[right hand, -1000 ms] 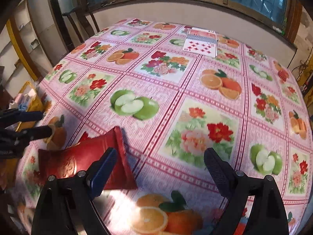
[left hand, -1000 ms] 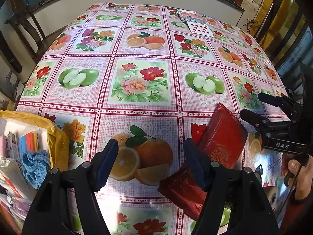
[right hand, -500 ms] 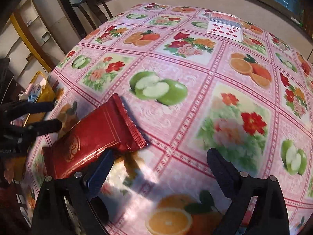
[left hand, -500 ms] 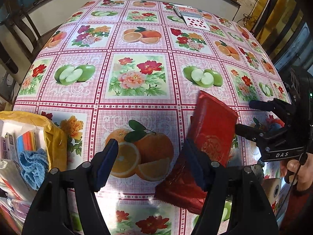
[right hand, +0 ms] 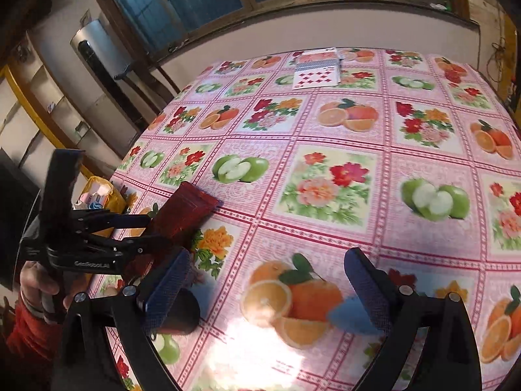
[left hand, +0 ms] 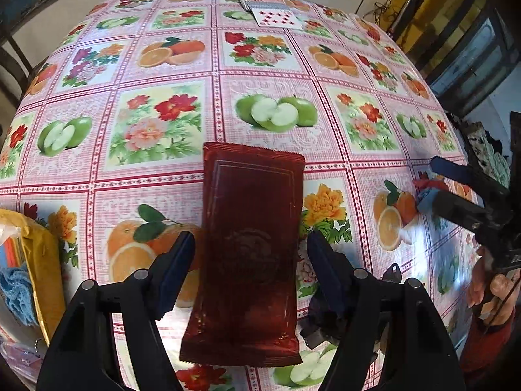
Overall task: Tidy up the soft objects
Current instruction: 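Grasp the red snack bag with the left tool while the right tool grasps the blue knit item, then carry the red bag and knit item over the box and open both tools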
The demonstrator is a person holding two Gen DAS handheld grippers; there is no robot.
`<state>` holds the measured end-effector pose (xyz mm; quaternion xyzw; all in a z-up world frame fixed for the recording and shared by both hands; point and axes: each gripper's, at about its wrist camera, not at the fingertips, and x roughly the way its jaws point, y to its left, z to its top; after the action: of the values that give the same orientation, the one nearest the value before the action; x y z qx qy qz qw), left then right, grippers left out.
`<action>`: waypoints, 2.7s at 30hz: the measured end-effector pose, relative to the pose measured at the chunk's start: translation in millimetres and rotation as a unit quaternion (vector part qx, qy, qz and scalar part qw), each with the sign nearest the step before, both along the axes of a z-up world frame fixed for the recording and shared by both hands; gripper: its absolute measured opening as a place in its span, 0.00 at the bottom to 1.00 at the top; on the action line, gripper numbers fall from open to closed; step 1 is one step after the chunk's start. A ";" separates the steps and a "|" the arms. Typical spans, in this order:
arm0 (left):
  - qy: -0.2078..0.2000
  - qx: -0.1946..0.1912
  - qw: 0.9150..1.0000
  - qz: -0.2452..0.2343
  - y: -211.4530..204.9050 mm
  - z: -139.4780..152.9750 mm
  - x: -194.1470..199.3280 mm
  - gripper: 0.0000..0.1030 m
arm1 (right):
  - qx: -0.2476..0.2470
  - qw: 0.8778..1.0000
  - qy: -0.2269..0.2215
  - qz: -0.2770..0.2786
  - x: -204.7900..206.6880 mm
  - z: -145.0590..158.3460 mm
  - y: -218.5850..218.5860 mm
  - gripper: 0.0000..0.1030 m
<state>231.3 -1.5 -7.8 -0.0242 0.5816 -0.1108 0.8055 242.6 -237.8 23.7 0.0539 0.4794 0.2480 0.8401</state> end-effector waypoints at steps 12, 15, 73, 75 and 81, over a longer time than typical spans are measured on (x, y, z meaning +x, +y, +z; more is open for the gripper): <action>-0.007 0.055 0.998 0.000 -8.6 -14.8 5.1 0.52 | -0.034 0.998 0.015 -0.057 -15.9 -27.4 -51.8 0.95; -0.012 0.053 0.999 0.008 -4.4 -13.7 1.3 0.45 | -0.116 0.991 -0.007 -0.072 -13.6 -35.5 -43.8 0.95; -0.133 0.093 0.936 0.314 285.7 30.0 -232.8 0.35 | -0.015 0.972 -0.043 0.233 -121.2 13.8 479.8 0.53; -0.140 0.102 0.931 0.321 284.8 27.5 -234.0 0.37 | -0.017 0.971 -0.048 0.232 -120.7 9.8 473.8 0.58; -0.165 0.108 0.917 0.345 284.8 20.3 -239.6 0.52 | 0.005 0.968 -0.077 0.240 -134.6 20.3 457.3 0.79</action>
<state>-8.3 283.3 12.5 -0.1179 0.4040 0.2351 0.8762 108.0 219.5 44.1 -0.0779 0.4108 0.4487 0.7899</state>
